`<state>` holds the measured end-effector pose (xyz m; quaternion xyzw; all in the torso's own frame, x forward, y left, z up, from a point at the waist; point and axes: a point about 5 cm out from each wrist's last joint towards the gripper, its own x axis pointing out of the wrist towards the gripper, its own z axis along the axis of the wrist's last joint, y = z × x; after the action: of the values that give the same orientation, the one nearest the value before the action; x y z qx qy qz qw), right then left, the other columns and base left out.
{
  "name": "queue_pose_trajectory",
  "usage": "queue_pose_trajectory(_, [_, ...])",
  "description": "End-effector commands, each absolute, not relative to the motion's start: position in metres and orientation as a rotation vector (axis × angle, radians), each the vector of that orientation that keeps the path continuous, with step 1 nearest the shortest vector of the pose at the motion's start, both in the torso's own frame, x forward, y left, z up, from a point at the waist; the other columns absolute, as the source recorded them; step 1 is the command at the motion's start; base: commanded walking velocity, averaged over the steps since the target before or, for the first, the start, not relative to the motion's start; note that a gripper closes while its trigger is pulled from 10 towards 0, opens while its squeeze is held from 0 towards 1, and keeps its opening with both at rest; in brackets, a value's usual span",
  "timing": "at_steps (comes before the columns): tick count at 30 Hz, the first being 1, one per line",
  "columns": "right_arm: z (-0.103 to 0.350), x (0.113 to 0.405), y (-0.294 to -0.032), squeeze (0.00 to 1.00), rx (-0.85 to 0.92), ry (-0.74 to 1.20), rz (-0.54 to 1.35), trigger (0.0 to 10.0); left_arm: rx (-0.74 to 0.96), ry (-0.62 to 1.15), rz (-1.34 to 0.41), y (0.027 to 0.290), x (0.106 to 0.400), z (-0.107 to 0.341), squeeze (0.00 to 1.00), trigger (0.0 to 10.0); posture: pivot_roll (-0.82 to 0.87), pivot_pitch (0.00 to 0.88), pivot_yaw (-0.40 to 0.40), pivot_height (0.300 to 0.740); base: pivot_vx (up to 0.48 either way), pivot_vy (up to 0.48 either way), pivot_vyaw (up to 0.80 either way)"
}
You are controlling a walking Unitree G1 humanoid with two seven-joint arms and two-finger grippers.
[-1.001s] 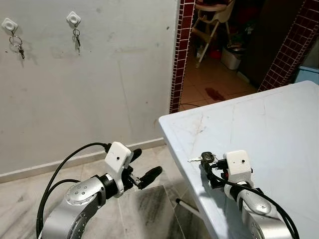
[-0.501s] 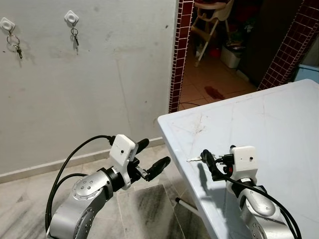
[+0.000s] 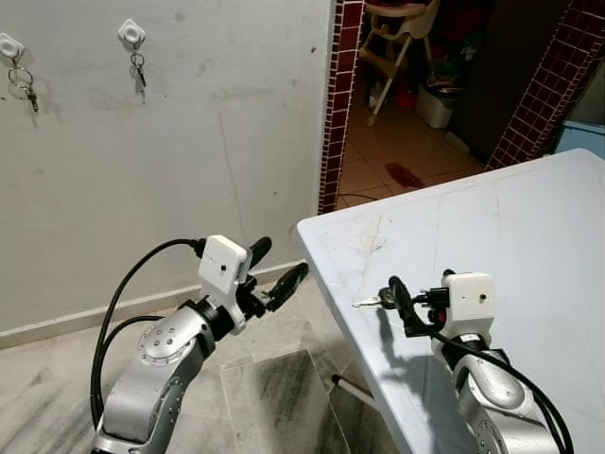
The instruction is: Hang keys on a hook
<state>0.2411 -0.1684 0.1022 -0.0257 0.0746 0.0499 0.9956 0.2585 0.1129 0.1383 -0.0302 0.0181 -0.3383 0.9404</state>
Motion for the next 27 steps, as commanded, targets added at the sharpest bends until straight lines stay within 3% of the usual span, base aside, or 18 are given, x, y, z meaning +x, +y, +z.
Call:
queue_pose_trajectory(1, [0.111,0.242,-0.169,0.0,-0.056,0.105,0.098,10.0,-0.059,0.034,-0.682,0.113,0.259,0.137,0.0,0.0,0.08,0.0,-0.011,0.74,0.0,0.0,0.0])
queue_pose_trajectory(3, [0.112,0.242,-0.169,0.0,-0.058,0.105,0.099,10.0,-0.05,0.037,-0.68,0.112,0.26,0.137,0.0,0.0,0.08,0.0,-0.011,0.74,0.0,0.0,0.0])
queue_pose_trajectory(4, [0.112,0.242,-0.169,0.0,-0.058,0.105,0.099,10.0,-0.047,0.039,-0.679,0.112,0.26,0.137,0.0,8.8,0.08,0.0,-0.011,0.74,0.0,0.0,0.0])
queue_pose_trajectory(6, [0.113,0.243,-0.168,0.0,-0.05,0.103,0.1,10.0,-0.039,0.049,-0.681,0.11,0.261,0.137,0.0,8.8,0.08,0.0,-0.011,0.74,0.0,0.0,0.0])
queue_pose_trajectory(7, [0.114,0.243,-0.168,0.0,-0.023,0.102,0.098,10.0,-0.066,0.049,-0.688,0.109,0.26,0.138,0.29,10.0,0.08,0.0,-0.011,0.74,0.0,0.0,0.0])
queue_pose_trajectory(8, [0.114,0.243,-0.167,0.55,-0.002,0.101,0.097,10.0,-0.086,0.048,-0.694,0.108,0.26,0.139,1.0,10.0,0.08,0.0,-0.011,0.74,0.0,0.0,0.0])
queue_pose_trajectory(9, [0.117,0.244,-0.167,1.0,0.014,0.089,0.099,10.0,-0.102,0.046,-0.705,0.106,0.26,0.14,1.0,10.0,0.08,0.0,-0.012,0.74,0.0,0.0,0.0])
queue_pose_trajectory(13, [0.142,0.251,-0.178,1.0,-0.043,-0.086,-0.027,10.0,-0.076,-0.026,-0.692,0.103,0.262,0.147,1.0,10.0,0.07,0.0,-0.014,0.74,0.0,0.0,0.0])
queue_pose_trajectory(27, [0.167,0.255,-0.177,1.0,-0.106,-0.208,-0.096,10.0,0.029,-0.236,-0.557,0.096,0.282,0.174,1.0,10.0,0.05,0.0,-0.025,0.74,0.0,0.0,0.0])
